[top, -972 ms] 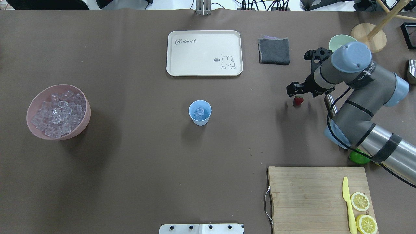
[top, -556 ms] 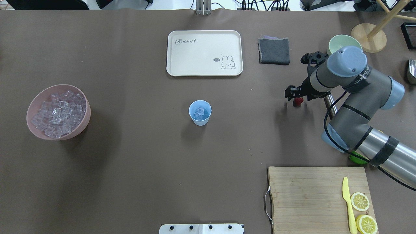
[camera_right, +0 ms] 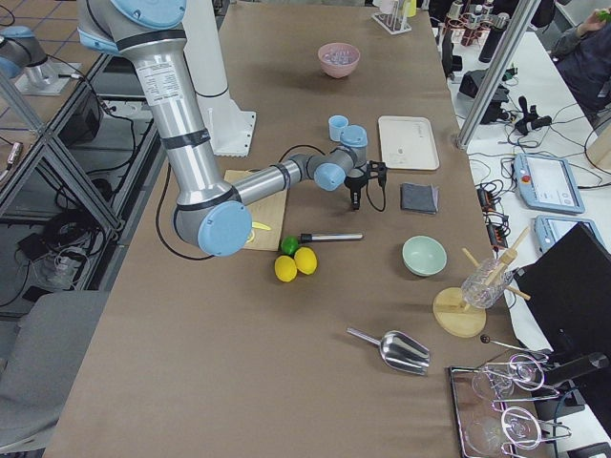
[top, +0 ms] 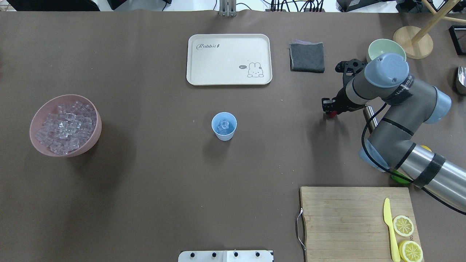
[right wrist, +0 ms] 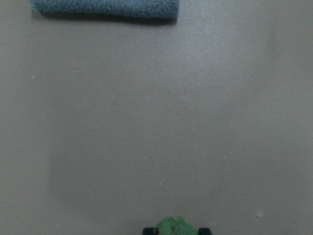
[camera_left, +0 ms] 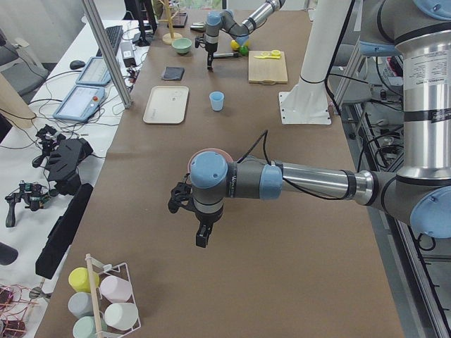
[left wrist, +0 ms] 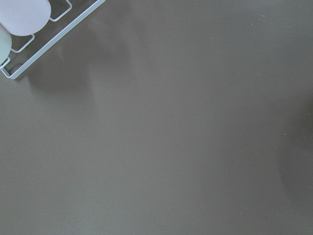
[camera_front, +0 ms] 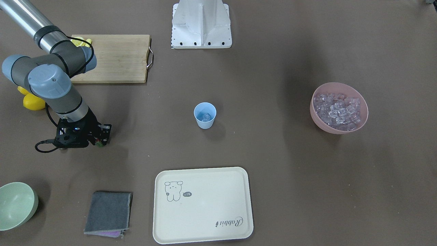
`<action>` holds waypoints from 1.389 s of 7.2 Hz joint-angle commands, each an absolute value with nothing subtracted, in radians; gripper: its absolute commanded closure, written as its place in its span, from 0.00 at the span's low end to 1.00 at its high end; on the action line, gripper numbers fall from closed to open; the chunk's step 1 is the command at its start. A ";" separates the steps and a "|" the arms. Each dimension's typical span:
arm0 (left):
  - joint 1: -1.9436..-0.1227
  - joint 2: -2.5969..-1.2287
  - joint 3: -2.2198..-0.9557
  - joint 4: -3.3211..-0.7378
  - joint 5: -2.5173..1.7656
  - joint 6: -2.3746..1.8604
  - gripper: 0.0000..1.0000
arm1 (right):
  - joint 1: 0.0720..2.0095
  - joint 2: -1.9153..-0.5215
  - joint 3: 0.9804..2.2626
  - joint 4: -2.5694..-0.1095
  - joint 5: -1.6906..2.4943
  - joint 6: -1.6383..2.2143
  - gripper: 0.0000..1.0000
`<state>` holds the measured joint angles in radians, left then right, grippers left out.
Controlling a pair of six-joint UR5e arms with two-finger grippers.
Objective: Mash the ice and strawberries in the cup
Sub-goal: 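Carry the strawberry with the right gripper over the light-blue cup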
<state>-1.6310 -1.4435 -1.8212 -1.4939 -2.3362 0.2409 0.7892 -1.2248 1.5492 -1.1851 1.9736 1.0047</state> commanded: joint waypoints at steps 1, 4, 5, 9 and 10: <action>-1.632 -1.443 -1.822 -1.496 -2.336 0.241 0.01 | 0.787 -1.213 1.633 -1.215 1.942 1.005 1.00; -1.632 -1.443 -1.822 -1.502 -2.336 0.241 0.01 | 0.744 -1.125 1.715 -1.233 1.942 1.006 1.00; -1.632 -1.443 -1.824 -1.506 -2.336 0.241 0.01 | 0.721 -1.076 1.741 -1.312 1.944 1.017 1.00; -1.632 -1.430 -1.825 -1.534 -2.336 0.241 0.01 | 0.594 -0.896 1.724 -1.379 1.801 1.161 1.00; -1.632 -1.428 -1.824 -1.551 -2.336 0.241 0.01 | 0.583 -0.837 1.662 -1.382 1.796 1.207 1.00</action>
